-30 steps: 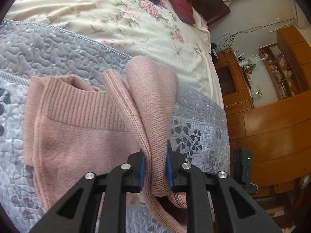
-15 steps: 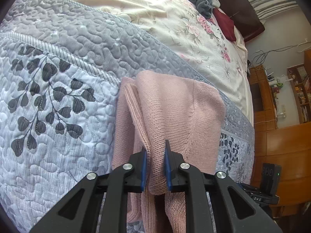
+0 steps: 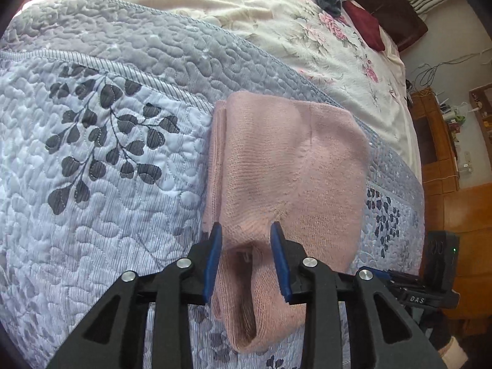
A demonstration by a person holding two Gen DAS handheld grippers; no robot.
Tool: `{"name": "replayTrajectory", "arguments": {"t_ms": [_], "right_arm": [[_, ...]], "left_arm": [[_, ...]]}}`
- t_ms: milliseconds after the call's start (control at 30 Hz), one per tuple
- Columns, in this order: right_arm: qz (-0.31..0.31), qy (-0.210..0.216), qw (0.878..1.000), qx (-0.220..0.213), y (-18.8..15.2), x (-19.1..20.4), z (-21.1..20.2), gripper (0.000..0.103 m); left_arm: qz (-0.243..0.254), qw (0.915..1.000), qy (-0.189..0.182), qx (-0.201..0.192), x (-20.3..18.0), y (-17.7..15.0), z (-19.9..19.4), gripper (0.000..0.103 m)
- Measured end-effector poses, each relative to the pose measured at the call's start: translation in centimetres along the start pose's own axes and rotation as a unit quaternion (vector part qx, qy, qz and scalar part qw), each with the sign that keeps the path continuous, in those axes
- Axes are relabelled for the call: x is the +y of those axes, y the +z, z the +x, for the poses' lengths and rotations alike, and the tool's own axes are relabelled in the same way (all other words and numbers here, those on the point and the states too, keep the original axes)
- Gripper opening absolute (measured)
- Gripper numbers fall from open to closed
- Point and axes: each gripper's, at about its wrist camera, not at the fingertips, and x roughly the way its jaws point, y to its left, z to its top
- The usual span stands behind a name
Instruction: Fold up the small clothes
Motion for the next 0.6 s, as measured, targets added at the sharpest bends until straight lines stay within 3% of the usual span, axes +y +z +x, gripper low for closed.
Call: {"name": "replayTrajectory", "arguments": {"t_ms": [67, 133, 233, 300, 433, 500, 567, 600], "right_arm": [[0.004, 0.001, 1.000, 0.004, -0.1, 0.2, 0.4, 0.043], [0.011, 0.005, 1.000, 0.012, -0.3, 0.2, 1.0, 0.044], [0.020, 0.005, 0.999, 0.025, -0.5, 0.2, 2.2, 0.048], [0.028, 0.004, 0.999, 0.034, -0.7, 0.0, 2.9, 0.050], [0.048, -0.003, 0.997, 0.062, -1.2, -0.6, 5.1, 0.054], [0.059, -0.002, 0.995, 0.075, -1.1, -0.8, 6.4, 0.056], [0.072, 0.032, 0.994, 0.074, -1.3, -1.3, 6.5, 0.033], [0.068, 0.040, 0.994, 0.070, -1.4, -1.3, 6.2, 0.028]], "left_arm": [[0.029, 0.9996, 0.003, 0.004, -1.5, -1.5, -0.6, 0.043], [0.039, 0.9988, 0.009, 0.028, -2.2, -2.7, 0.4, 0.044], [0.027, 0.9970, 0.026, 0.068, -1.9, -3.7, 3.3, 0.043], [0.000, 0.9965, 0.016, 0.081, -1.1, -3.9, 4.7, 0.042], [-0.026, 0.9959, -0.020, 0.084, -0.3, -3.6, 5.4, 0.015], [-0.035, 0.9955, -0.034, 0.082, 0.1, -3.5, 5.2, 0.012], [-0.041, 0.9951, -0.043, 0.079, 0.5, -3.5, 4.8, 0.010], [-0.042, 0.9951, -0.049, 0.076, 0.8, -3.5, 4.4, 0.010]]}}
